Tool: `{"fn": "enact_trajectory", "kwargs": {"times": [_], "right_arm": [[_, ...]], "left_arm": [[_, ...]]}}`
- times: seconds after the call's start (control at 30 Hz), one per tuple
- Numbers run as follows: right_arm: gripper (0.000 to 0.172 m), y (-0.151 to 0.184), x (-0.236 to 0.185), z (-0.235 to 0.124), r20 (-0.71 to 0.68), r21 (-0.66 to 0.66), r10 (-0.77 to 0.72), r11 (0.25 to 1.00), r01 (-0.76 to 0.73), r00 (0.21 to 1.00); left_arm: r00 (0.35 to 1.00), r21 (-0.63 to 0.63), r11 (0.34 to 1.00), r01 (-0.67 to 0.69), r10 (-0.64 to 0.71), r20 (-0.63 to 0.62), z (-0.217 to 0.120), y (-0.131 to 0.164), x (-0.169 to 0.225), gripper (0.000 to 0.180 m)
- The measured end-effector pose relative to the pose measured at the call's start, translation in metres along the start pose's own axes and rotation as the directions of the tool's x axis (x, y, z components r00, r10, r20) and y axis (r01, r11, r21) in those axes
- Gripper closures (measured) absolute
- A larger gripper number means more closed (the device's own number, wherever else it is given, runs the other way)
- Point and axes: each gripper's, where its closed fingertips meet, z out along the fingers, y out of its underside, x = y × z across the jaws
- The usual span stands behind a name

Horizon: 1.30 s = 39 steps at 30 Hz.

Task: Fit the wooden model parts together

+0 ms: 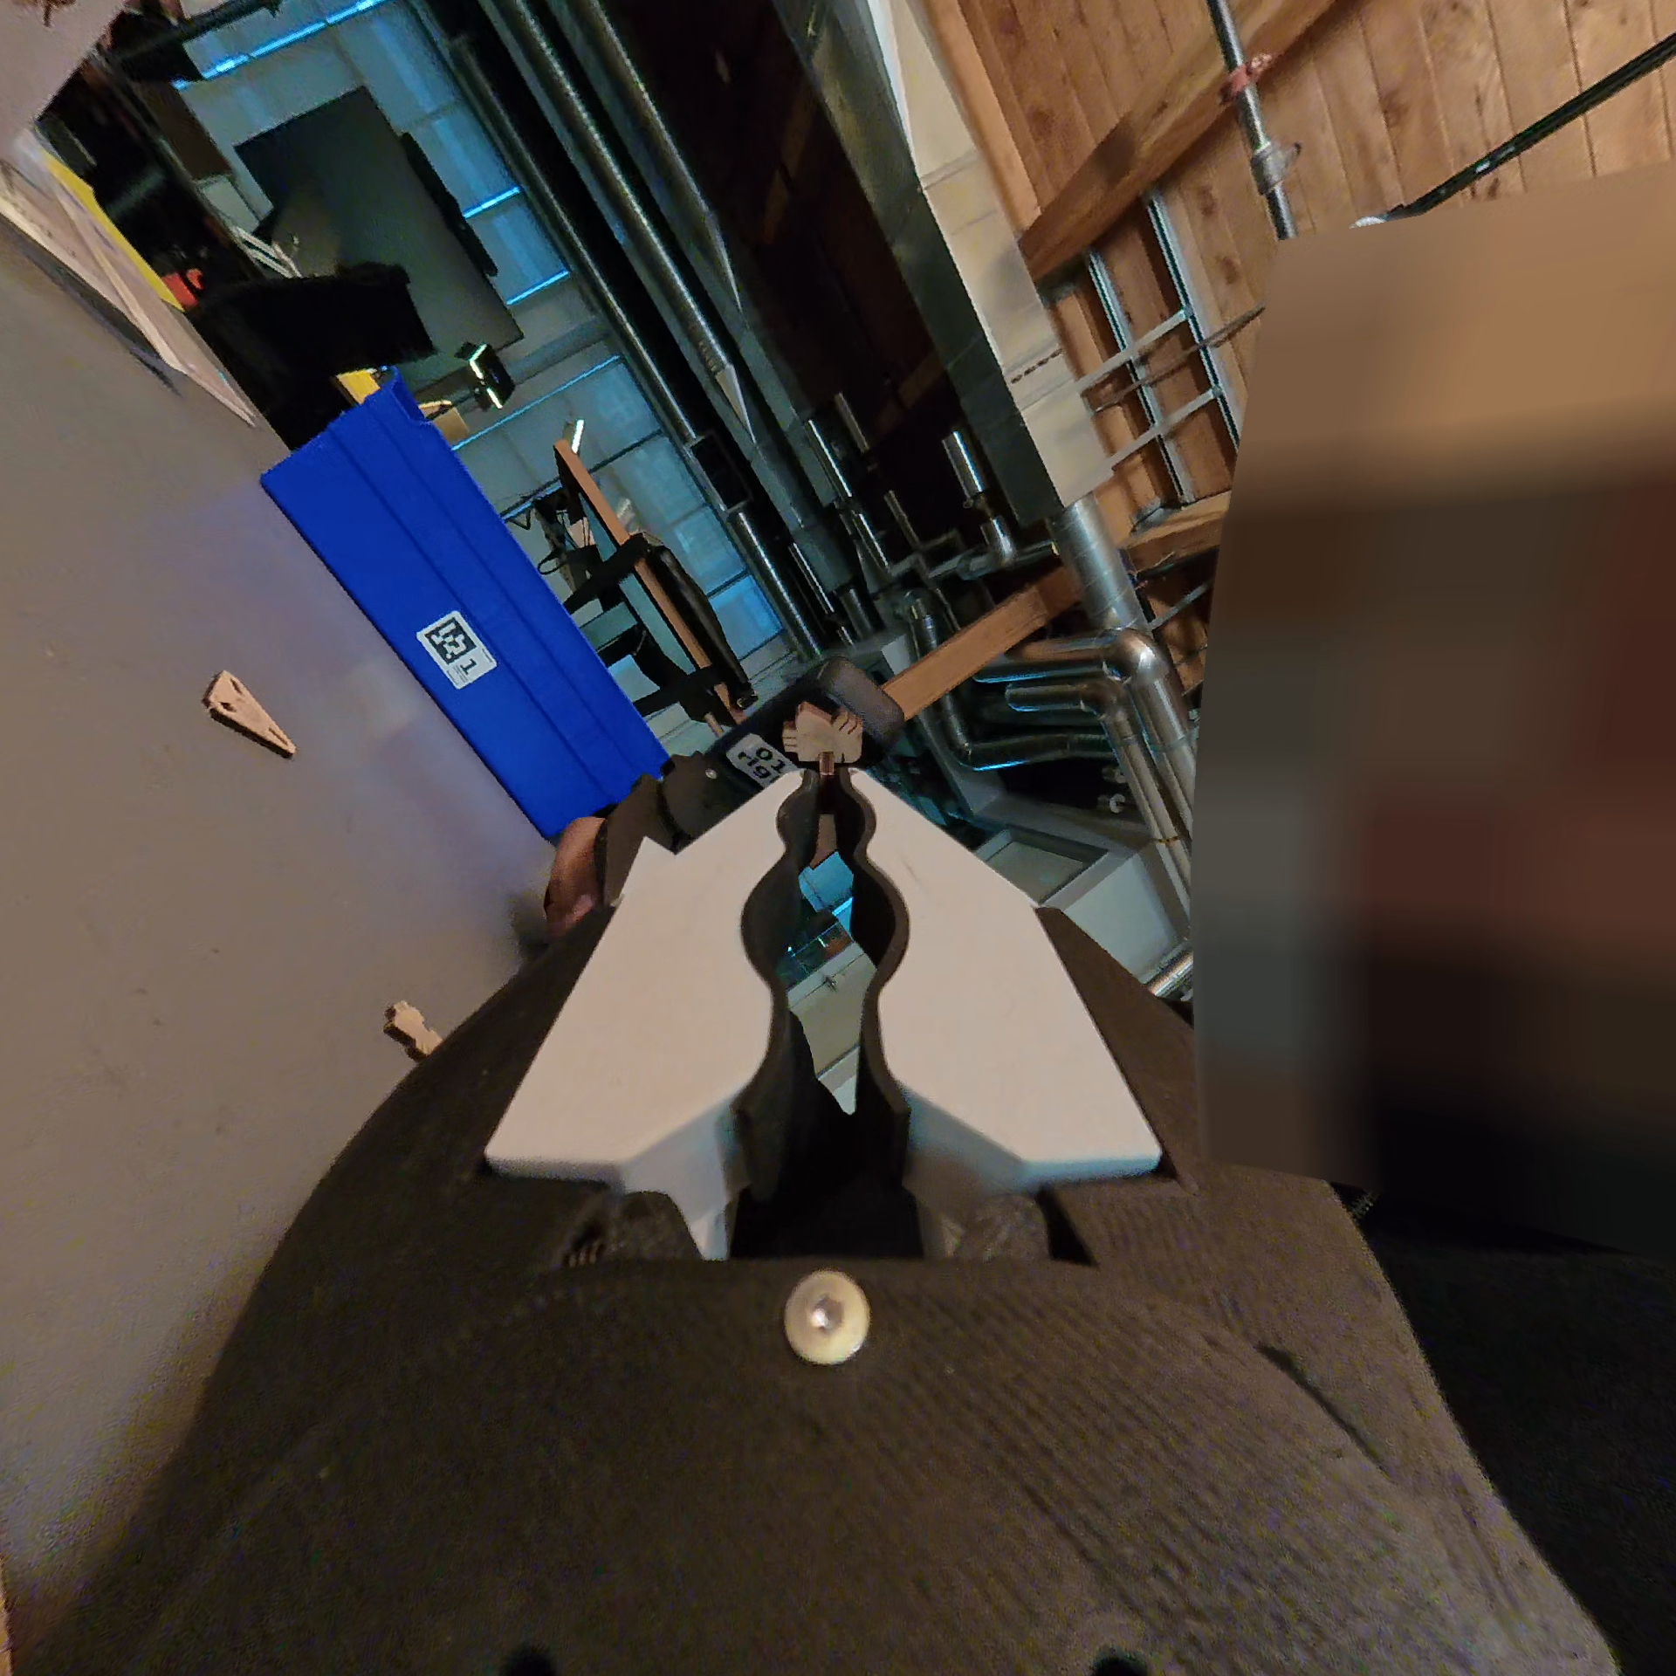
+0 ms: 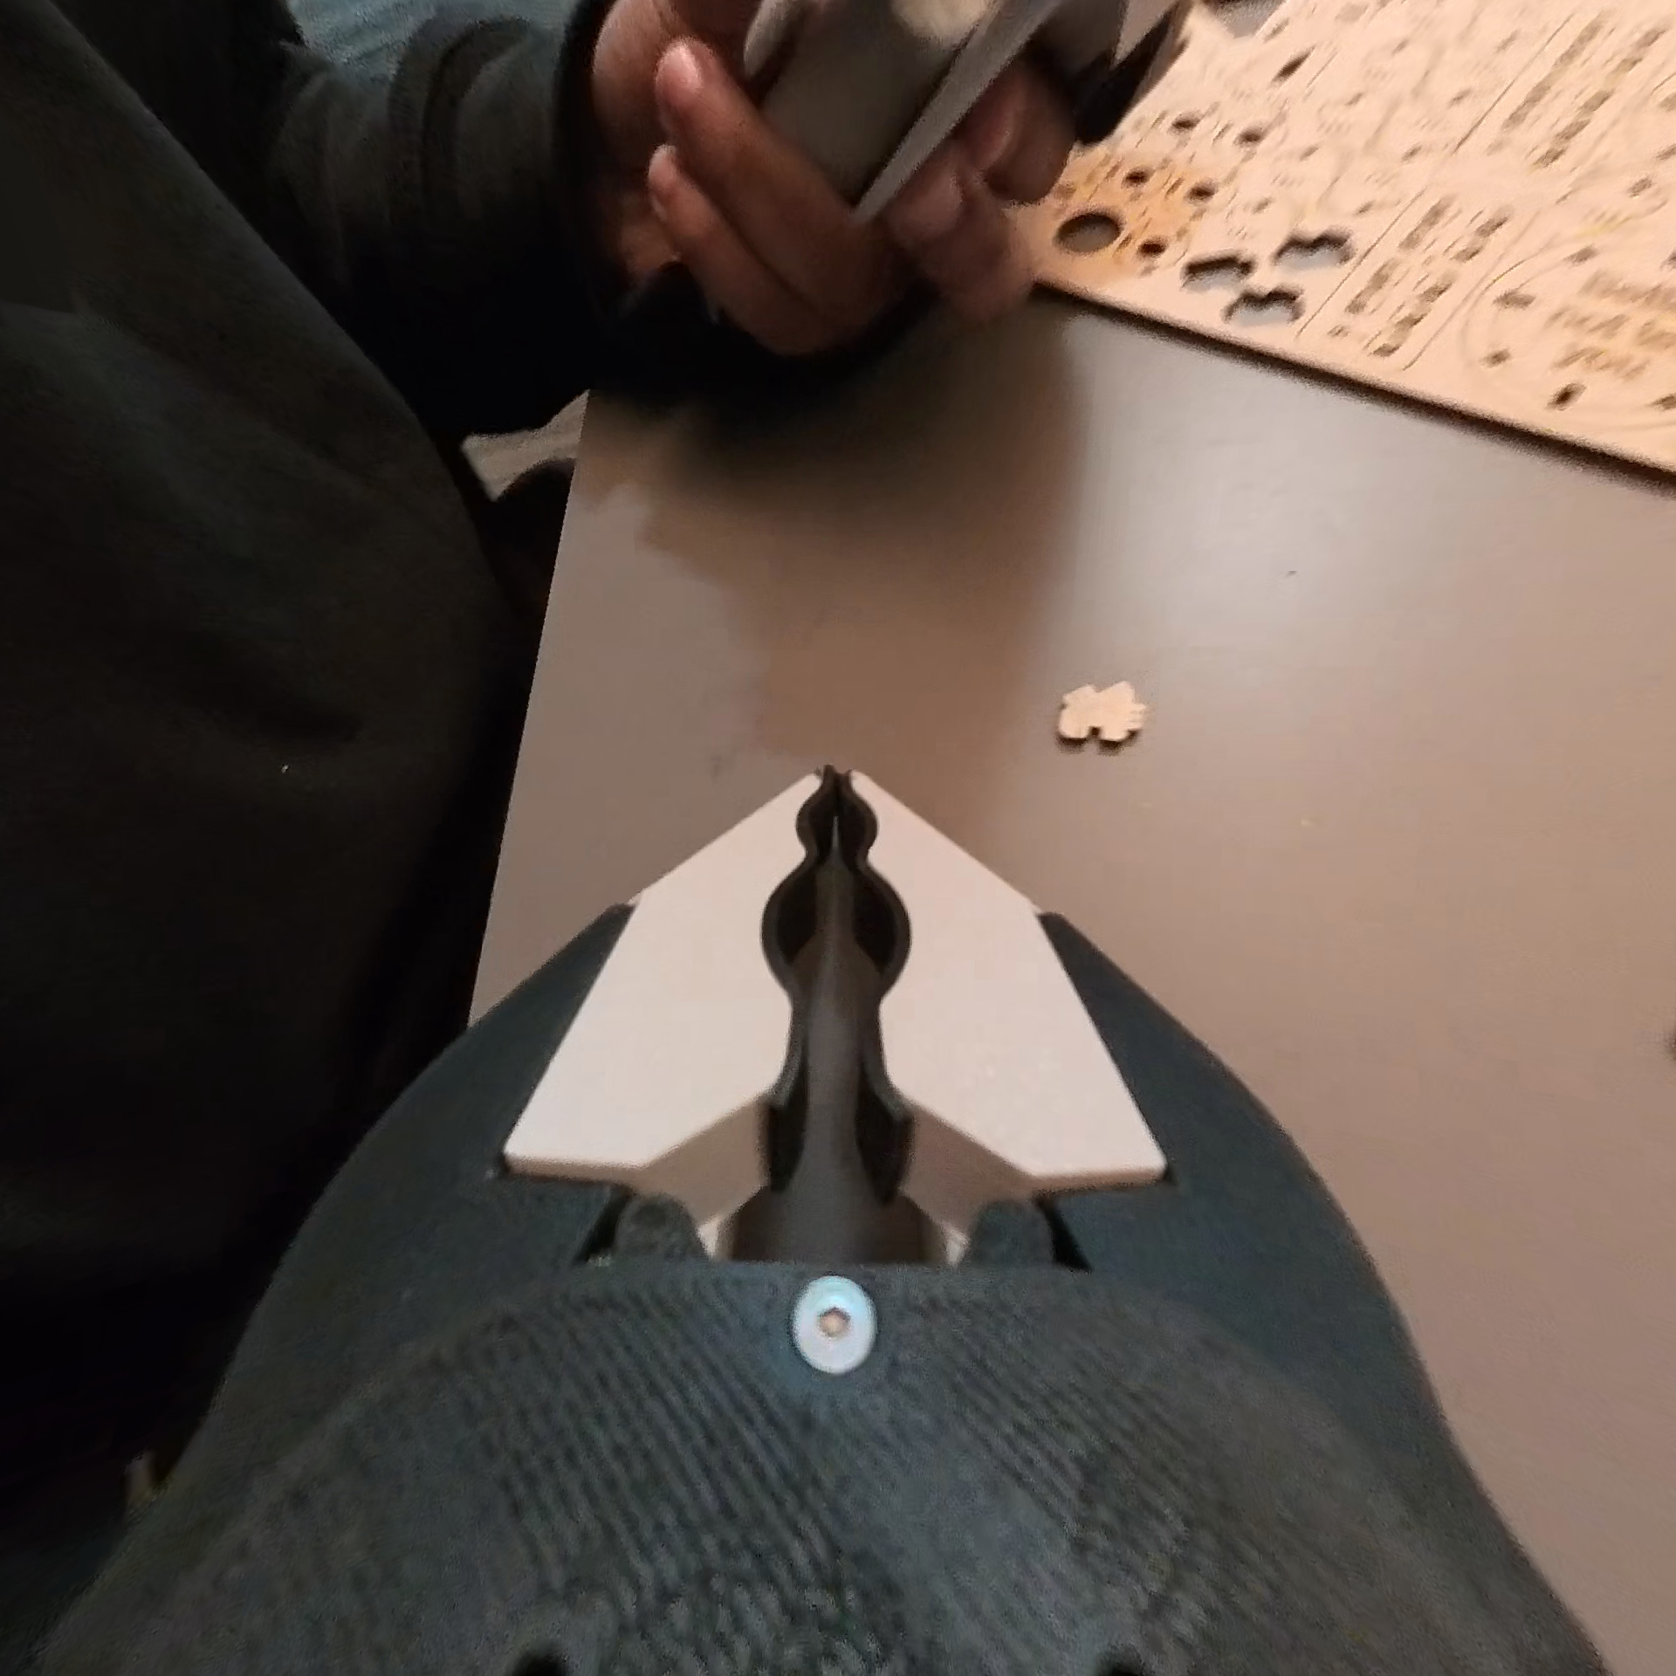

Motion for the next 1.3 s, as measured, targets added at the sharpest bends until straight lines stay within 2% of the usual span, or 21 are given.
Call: {"fn": "enact_trajectory", "kwargs": {"times": [0.07, 0.17, 0.27, 0.37, 0.57, 0.7, 0.8, 0.83, 0.97, 1.03, 1.2, 1.3], "right_arm": [[0.171, -0.012, 0.013, -0.009, -0.088, 0.083, -0.004, 0.997, 0.011, 0.996], [0.143, -0.03, 0.039, -0.026, -0.26, 0.204, 0.012, 0.978, 0.043, 0.966], [0.126, -0.034, 0.045, -0.033, -0.311, 0.246, 0.029, 0.968, 0.051, 0.95], [0.12, -0.03, 0.049, -0.028, -0.338, 0.201, 0.019, 0.978, 0.053, 0.941], [0.094, -0.008, 0.049, 0.006, -0.324, -0.041, -0.056, 0.998, 0.045, 0.944], [0.101, -0.012, 0.031, 0.02, -0.255, -0.06, -0.11, 0.993, 0.098, 0.961], [0.123, -0.004, -0.004, 0.017, -0.066, -0.044, -0.083, 0.996, 0.08, 0.994], [0.124, -0.003, -0.011, 0.014, -0.021, -0.031, -0.055, 0.998, 0.054, 0.998], [0.125, -0.022, -0.014, -0.007, -0.025, 0.147, -0.048, 0.988, 0.052, 0.999], [0.125, -0.029, -0.013, -0.013, -0.038, 0.195, -0.068, 0.978, 0.075, 0.997], [0.131, -0.019, -0.017, 0.006, -0.013, 0.081, -0.096, 0.992, 0.097, 0.995], [0.128, -0.016, -0.026, 0.021, 0.032, -0.003, -0.185, 0.983, 0.185, 0.982]], "left_arm": [[1.0, 0.019, 1.0, -0.016, 0.016, -0.002, -0.001, -0.004, 0.001, 0.18], [0.999, 0.052, 0.998, -0.039, 0.039, 0.014, -0.004, -0.011, 0.0, 0.18], [0.999, 0.063, 0.997, -0.046, 0.045, 0.016, -0.005, -0.013, 0.0, 0.18], [0.998, 0.08, 0.995, -0.054, 0.053, 0.019, -0.007, -0.017, 0.0, 0.18], [0.998, 0.075, 0.996, -0.057, 0.056, 0.015, -0.007, -0.015, 0.002, 0.18], [0.997, 0.076, 0.995, -0.069, 0.068, 0.021, -0.007, -0.015, 0.003, 0.18], [0.998, 0.091, 0.994, -0.062, 0.061, 0.016, -0.009, -0.018, 0.003, 0.18], [0.998, 0.093, 0.994, -0.063, 0.062, 0.016, -0.009, -0.018, 0.003, 0.18], [0.998, 0.072, 0.995, -0.068, 0.067, 0.022, -0.007, -0.015, 0.003, 0.18], [0.998, 0.075, 0.995, -0.059, 0.058, 0.014, -0.007, -0.015, 0.003, 0.18], [0.999, 0.083, 0.995, -0.048, 0.048, 0.007, -0.007, -0.016, 0.003, 0.18], [0.997, 0.044, 0.997, -0.071, 0.07, 0.02, -0.003, -0.01, 0.003, 0.18]]}}
